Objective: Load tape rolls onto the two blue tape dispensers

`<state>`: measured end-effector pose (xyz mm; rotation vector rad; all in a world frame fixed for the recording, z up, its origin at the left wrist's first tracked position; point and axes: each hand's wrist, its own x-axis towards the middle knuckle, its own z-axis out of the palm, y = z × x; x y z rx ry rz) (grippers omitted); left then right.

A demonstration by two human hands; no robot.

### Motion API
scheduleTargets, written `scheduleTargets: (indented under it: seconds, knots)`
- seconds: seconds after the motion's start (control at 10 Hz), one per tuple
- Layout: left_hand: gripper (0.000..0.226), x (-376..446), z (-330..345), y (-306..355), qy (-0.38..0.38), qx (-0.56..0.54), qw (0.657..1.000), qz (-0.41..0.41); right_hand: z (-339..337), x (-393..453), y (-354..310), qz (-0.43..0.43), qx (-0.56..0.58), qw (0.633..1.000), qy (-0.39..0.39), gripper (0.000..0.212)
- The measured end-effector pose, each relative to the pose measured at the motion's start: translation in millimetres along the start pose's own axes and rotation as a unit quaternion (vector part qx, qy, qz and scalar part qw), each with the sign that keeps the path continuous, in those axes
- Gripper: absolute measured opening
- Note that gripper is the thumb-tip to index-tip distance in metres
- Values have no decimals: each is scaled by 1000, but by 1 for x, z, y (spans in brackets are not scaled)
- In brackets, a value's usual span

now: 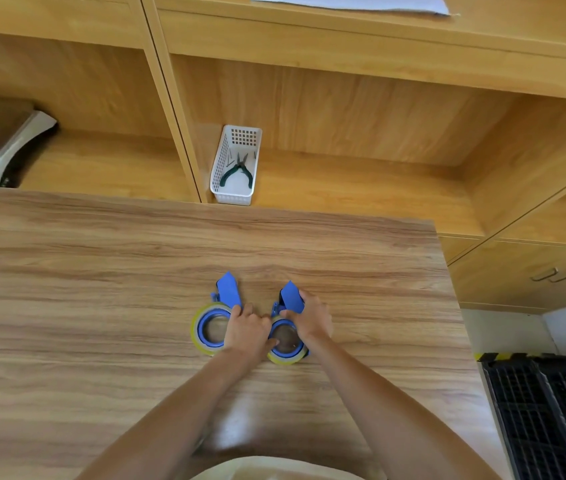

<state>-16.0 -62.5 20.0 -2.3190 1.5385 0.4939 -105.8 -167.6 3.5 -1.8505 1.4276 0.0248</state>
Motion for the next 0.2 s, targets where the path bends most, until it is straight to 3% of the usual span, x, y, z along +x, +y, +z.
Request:
scheduleTargets:
  seconds: [0.2]
  knots:
    - [46,1,-6,-5,14,-5,1000,-5,-5,4,9,-46,-27,997,-63,70]
